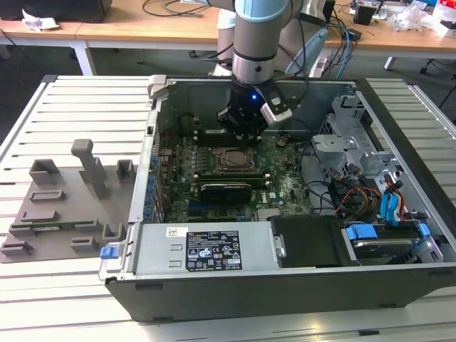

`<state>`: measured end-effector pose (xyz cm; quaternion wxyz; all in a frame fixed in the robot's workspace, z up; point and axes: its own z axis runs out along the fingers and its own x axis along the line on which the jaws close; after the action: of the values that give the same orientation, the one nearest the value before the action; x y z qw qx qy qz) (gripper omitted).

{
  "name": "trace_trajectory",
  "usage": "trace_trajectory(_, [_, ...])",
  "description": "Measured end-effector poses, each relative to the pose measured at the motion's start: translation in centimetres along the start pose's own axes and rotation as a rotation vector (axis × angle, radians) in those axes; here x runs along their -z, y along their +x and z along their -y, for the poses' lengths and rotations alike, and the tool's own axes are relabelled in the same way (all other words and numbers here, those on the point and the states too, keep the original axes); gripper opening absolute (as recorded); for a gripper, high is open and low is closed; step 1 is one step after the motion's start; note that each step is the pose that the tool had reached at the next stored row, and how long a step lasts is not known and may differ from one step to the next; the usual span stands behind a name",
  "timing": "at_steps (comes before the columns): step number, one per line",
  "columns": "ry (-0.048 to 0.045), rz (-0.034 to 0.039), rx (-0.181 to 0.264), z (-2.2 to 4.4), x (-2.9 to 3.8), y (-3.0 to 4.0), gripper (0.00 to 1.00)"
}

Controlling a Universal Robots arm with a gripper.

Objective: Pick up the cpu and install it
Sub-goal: 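Install the first cpu locking lever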

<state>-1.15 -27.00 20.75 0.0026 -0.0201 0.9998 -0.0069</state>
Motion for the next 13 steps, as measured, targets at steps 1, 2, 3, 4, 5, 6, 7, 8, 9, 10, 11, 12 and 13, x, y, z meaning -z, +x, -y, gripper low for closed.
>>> trace_trajectory(1, [0.0,0.0005,0.0,0.02,0.21,0.0,0.11])
trace_trajectory(2, [0.0001,0.0011,0.0,0.08,0.45,0.0,0.11])
trace_trajectory(3, [0.0004,0.0012,0.0,0.19,0.48,0.01,0.11])
trace_trajectory(4, [0.0012,0.0012,0.0,0.31,0.49,0.01,0.11])
trace_trajectory(5, [0.0045,0.0009,0.0,0.58,0.49,0.02,0.11])
trace_trajectory(6, [0.009,0.0007,0.0,0.84,0.49,0.03,0.11])
trace_trajectory(7, [0.013,0.0006,0.0,1.09,0.49,0.05,0.11])
trace_trajectory(8, [0.0191,0.0004,0.0,1.46,0.48,0.06,0.11])
trace_trajectory(9, [0.0269,0.0001,0.0,1.82,0.5,0.08,0.11])
trace_trajectory(10, [0.038,-0.0003,0.0,2.16,0.68,0.08,0.11])
trace_trajectory(11, [0.0427,-0.0002,0.0,2.3,1.06,0.09,0.11])
trace_trajectory(12, [0.0461,0.0004,0.0,2.41,1.48,0.1,0.11])
trace_trajectory(13, [0.0476,0.0006,0.0,2.45,1.7,0.1,0.11])
